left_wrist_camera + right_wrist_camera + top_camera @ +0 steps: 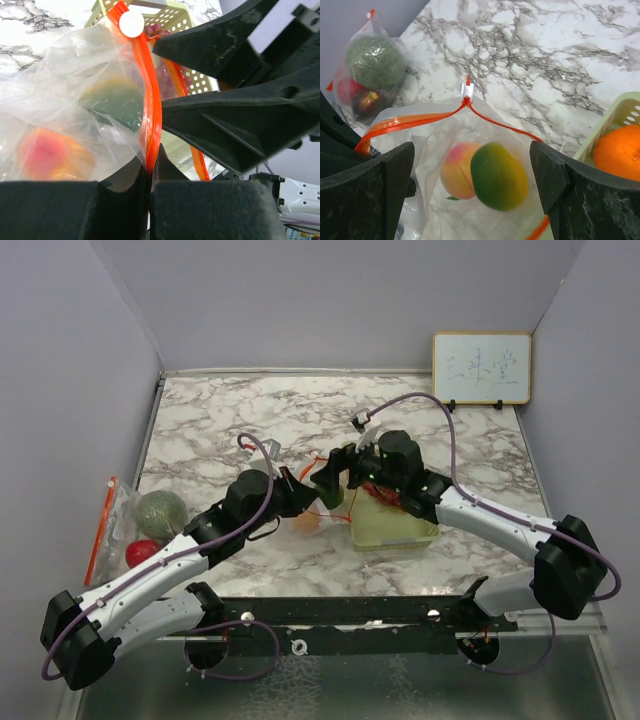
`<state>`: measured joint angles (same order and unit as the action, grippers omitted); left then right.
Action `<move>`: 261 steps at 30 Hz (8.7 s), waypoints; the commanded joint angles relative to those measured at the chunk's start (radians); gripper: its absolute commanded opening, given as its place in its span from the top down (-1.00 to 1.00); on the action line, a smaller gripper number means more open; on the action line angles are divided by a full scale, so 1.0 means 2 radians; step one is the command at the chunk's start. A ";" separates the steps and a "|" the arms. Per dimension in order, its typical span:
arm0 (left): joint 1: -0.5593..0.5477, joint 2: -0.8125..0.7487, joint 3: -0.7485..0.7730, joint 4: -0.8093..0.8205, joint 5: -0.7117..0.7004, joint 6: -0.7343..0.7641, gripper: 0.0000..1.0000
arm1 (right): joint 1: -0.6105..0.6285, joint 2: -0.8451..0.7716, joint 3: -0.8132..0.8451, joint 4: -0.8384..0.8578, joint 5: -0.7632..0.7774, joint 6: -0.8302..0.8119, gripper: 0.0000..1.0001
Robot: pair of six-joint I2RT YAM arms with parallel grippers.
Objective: Place the food in the zip-top bag and seal the zipper
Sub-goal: Place the fake fruit in the zipper food storage bag, then pick up the fake fruit from the bin, then place the fake fruit in the zipper food storage bag, then pick up the fake fruit from the bin, then place the fake fruit in the zipper food storage bag, then pick up the fake fruit from the bin.
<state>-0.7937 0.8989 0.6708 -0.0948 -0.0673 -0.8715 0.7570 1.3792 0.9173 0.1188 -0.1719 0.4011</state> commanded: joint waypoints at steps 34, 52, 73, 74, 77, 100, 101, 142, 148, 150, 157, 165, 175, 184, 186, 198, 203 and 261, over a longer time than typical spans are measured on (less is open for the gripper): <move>0.011 -0.048 -0.048 -0.033 -0.056 0.012 1.00 | -0.074 0.143 0.036 -0.062 0.228 0.039 -0.90; 0.016 -0.044 -0.047 -0.037 -0.051 0.013 1.00 | -0.091 0.173 0.021 -0.017 0.201 0.027 -0.07; 0.018 -0.037 -0.040 -0.030 -0.037 0.004 1.00 | -0.038 -0.012 -0.077 0.128 -0.297 -0.010 0.00; 0.018 -0.038 -0.039 -0.032 -0.035 0.004 1.00 | -0.038 -0.005 -0.081 0.129 -0.295 -0.009 0.00; 0.018 -0.042 -0.032 -0.036 -0.027 0.007 1.00 | -0.037 0.014 -0.083 0.130 -0.301 -0.008 0.00; 0.022 0.004 -0.115 0.265 0.178 -0.043 1.00 | 0.003 0.004 -0.021 -0.075 0.055 -0.056 -1.00; 0.024 0.009 -0.124 0.274 0.174 -0.043 1.00 | 0.003 -0.003 -0.022 -0.078 0.051 -0.057 -0.99; 0.070 -0.100 -0.189 0.254 0.129 -0.048 1.00 | -0.072 0.100 -0.036 -0.219 0.220 -0.034 -0.99; 0.072 -0.097 -0.093 0.242 0.162 -0.041 1.00 | -0.082 0.114 -0.025 -0.223 0.218 -0.034 -0.57; 0.072 -0.097 -0.084 0.266 0.179 -0.055 1.00 | -0.088 0.110 -0.026 -0.218 0.209 -0.035 -0.34; 0.072 -0.128 -0.197 0.262 0.102 -0.077 1.00 | -0.092 0.060 -0.037 -0.210 0.205 -0.043 0.94; 0.078 -0.126 -0.251 0.253 0.083 -0.075 1.00 | -0.092 -0.057 -0.021 -0.220 0.144 -0.072 0.96; 0.079 -0.101 -0.198 0.216 0.085 -0.035 1.00 | -0.091 -0.133 0.045 -0.200 0.014 -0.067 0.96; 0.079 -0.064 -0.198 0.244 0.100 -0.037 1.00 | -0.090 -0.134 0.140 -0.182 -0.110 -0.069 0.96; 0.078 -0.055 -0.196 0.252 0.102 -0.038 1.00 | -0.088 -0.128 0.147 -0.170 -0.150 -0.064 0.96; 0.079 -0.023 -0.164 0.249 0.112 -0.026 1.00 | -0.068 -0.099 0.118 -0.171 -0.260 -0.083 0.96; 0.079 -0.015 -0.145 0.235 0.116 -0.021 1.00 | -0.030 -0.070 0.115 -0.212 -0.210 -0.126 0.96; 0.082 -0.029 -0.112 0.170 0.173 -0.002 1.00 | -0.128 0.195 0.080 -0.229 0.274 -0.073 0.83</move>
<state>-0.6357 0.8627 0.4557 0.2298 0.2726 -0.8761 0.4988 1.8206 1.1099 -0.3695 0.4618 0.2516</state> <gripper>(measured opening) 0.011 0.453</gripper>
